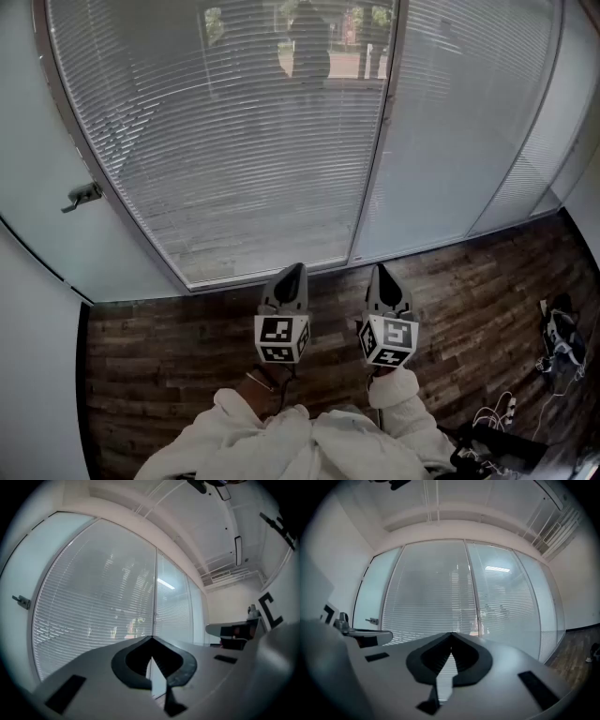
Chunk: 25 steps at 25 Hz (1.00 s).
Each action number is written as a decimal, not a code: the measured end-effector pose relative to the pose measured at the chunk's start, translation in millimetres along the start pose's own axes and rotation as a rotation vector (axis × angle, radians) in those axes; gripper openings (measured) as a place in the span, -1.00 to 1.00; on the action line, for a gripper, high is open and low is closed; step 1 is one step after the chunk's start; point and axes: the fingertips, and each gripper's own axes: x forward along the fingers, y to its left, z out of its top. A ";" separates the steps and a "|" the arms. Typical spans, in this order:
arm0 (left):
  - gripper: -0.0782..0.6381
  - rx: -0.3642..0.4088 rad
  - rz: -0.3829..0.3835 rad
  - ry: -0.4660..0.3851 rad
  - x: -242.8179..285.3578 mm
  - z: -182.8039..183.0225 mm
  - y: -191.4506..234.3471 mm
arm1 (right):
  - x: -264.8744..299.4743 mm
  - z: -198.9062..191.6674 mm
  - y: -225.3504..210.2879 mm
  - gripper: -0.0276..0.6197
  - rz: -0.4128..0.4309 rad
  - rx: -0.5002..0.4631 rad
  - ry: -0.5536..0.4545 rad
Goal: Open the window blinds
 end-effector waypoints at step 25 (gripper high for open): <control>-0.79 -0.006 0.028 0.061 201.7 -31.3 12.2 | 182.4 -20.2 -109.4 -0.88 0.020 0.036 0.031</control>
